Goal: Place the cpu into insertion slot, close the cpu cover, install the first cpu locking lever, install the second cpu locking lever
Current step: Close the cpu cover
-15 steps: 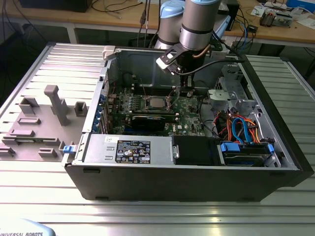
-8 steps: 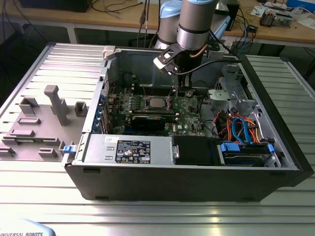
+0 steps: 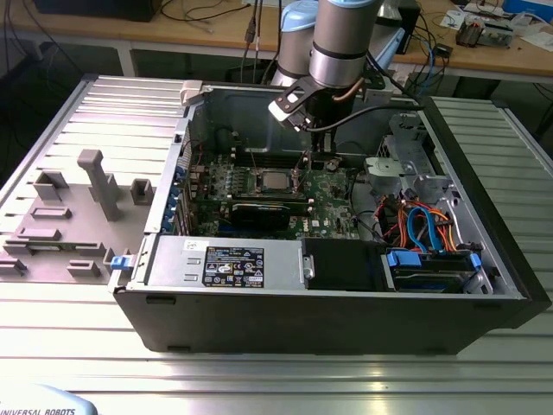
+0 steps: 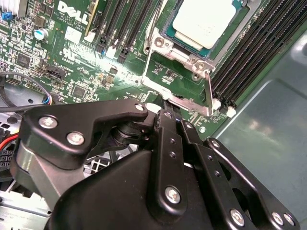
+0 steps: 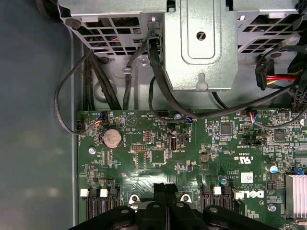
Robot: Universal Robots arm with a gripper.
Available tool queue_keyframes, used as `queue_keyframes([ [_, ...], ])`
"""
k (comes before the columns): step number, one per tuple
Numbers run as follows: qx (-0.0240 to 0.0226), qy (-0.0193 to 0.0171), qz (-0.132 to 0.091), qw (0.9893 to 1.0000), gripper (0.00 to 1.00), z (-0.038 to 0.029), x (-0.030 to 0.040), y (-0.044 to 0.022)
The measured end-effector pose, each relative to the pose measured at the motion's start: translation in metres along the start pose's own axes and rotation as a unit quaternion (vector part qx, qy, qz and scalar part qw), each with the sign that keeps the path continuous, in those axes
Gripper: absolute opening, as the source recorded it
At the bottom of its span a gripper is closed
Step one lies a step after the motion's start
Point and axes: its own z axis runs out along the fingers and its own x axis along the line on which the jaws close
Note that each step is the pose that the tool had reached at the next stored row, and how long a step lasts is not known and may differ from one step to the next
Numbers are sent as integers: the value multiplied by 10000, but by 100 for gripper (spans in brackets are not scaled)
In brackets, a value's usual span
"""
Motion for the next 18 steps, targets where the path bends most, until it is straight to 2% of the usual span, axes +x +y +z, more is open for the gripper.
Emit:
queue_keyframes([
  [12, 0, 1, -2, 10000, 11, -1, 0, 0],
  [18, 42, 5, -6, 10000, 11, -41, 1, 0],
])
